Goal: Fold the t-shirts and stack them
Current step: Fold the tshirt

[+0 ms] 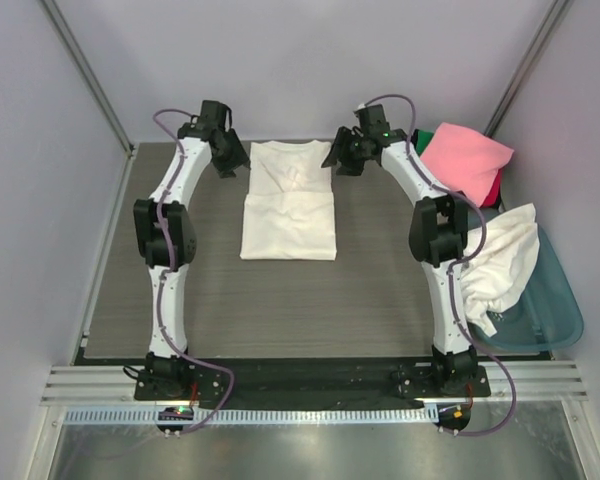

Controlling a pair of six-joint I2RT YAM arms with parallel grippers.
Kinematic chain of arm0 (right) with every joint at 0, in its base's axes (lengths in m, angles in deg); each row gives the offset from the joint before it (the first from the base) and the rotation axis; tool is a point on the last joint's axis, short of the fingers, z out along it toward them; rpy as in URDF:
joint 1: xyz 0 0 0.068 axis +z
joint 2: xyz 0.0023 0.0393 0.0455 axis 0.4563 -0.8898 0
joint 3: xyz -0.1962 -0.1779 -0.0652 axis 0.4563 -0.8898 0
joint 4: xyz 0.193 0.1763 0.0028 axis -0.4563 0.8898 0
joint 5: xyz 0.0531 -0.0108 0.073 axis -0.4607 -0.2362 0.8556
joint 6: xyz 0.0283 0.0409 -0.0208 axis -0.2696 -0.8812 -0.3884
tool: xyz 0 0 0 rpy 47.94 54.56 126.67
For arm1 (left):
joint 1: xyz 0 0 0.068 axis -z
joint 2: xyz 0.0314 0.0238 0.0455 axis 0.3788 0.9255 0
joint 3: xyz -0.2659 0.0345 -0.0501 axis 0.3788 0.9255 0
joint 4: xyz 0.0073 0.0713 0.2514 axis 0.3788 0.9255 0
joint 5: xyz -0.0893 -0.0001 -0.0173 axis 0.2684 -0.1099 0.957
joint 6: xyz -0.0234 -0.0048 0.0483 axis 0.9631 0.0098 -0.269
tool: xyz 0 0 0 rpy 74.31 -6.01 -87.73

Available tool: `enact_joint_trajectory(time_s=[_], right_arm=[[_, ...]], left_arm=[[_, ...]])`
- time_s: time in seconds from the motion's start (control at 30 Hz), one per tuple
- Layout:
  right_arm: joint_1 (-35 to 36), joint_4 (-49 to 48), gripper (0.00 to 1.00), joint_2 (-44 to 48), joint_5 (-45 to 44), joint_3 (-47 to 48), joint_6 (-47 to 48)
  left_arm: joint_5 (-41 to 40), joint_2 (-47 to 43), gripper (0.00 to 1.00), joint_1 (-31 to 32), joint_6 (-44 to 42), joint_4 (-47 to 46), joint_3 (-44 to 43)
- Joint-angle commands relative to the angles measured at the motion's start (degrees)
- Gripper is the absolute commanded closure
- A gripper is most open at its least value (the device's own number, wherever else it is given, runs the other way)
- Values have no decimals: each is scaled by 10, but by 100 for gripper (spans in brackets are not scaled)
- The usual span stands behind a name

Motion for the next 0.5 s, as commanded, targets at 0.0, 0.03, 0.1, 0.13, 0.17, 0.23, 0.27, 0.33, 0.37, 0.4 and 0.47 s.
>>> enact_joint_trajectory(time_s=[0.0, 0.03, 0.1, 0.13, 0.17, 0.23, 0.27, 0.33, 0.37, 0.4, 0.47], right_arm=[[-2, 32, 43, 75, 11, 23, 7], [4, 24, 43, 114, 10, -34, 7], [11, -14, 43, 162, 10, -145, 2], [23, -28, 43, 206, 11, -184, 0], [28, -44, 43, 227, 17, -223, -3], [41, -93, 43, 263, 26, -329, -20], [54, -112, 43, 287, 33, -360, -28], [66, -159, 45, 303, 57, -435, -50], [80, -174, 46, 308, 65, -453, -57], [84, -212, 47, 308, 91, -482, -64], [94, -248, 49, 296, 124, -503, -97]], left_arm=[[10, -101, 50, -6, -16, 42, 21], [10, -124, 49, -5, -15, 30, 53], [21, -197, 50, -3, -9, -15, 171], [24, -223, 50, -2, -5, -27, 208], [29, -243, 50, 2, 2, -58, 253], [40, -297, 51, 15, 9, -84, 359], [43, -310, 52, 20, 12, -97, 391], [51, -349, 53, 37, 26, -135, 474], [54, -360, 53, 43, 32, -163, 497], [59, -368, 54, 48, 46, -178, 522], [71, -383, 54, 65, 57, -217, 579]])
